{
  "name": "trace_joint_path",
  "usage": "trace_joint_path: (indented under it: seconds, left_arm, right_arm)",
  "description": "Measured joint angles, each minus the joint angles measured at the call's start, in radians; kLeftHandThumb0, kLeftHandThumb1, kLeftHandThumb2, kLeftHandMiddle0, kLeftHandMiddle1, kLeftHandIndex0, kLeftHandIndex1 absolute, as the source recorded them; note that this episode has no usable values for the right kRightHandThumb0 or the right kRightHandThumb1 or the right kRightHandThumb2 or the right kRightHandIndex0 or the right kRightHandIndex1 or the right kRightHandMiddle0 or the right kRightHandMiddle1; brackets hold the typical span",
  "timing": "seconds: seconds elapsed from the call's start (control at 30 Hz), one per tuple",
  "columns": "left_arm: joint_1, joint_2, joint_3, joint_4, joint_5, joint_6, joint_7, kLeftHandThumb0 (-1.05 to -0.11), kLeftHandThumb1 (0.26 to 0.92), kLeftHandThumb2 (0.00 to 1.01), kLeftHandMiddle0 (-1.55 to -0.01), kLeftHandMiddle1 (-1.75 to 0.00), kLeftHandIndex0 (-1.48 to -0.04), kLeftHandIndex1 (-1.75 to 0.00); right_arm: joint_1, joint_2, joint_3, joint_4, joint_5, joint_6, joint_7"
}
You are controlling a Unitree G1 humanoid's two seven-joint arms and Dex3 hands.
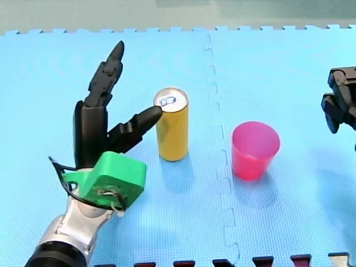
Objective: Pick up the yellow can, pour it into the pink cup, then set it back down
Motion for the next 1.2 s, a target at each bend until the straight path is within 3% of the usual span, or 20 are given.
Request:
trace_joint_path:
  seconds: [0.23,0.43,0.73,0.83,1.0,1.2]
  left_arm:
    - [-0.047,-0.035,0.075,0.058,-0.107,-0.022,-0.153,-0.992,0.919,0.02,-0.61,-0.01,-0.49,-0.01]
    - [-0.072,-0.066,0.139,0.062,-0.207,0.035,-0.307,-0.986,0.916,0.01,-0.59,0.0,-0.5,-0.01]
    - [-0.085,-0.1,0.185,0.076,-0.248,0.087,-0.388,-0.94,0.875,0.0,-0.58,0.0,-0.51,0.0]
    - [-0.086,-0.105,0.179,0.089,-0.214,0.093,-0.359,-0.938,0.869,0.0,-0.58,0.0,-0.51,0.0]
    - [-0.102,-0.082,0.148,0.108,-0.107,0.115,-0.238,-0.943,0.871,0.0,-0.59,0.0,-0.51,0.0]
    - [-0.122,-0.071,0.151,0.131,-0.098,0.131,-0.204,-0.923,0.858,0.0,-0.6,0.0,-0.51,0.0]
  right_arm:
    - [0.0,-0.009,0.0,0.002,-0.001,0.002,0.001]
    - [0.0,-0.012,0.0,0.002,-0.001,0.002,0.003]
    - [0.001,-0.015,-0.001,0.002,-0.001,0.001,0.005]
    - [0.001,-0.015,-0.001,0.002,0.0,0.001,0.008]
    - [0.003,-0.017,-0.004,0.002,0.003,0.001,0.014]
    - [0.006,-0.018,-0.011,0.001,0.012,0.001,0.026]
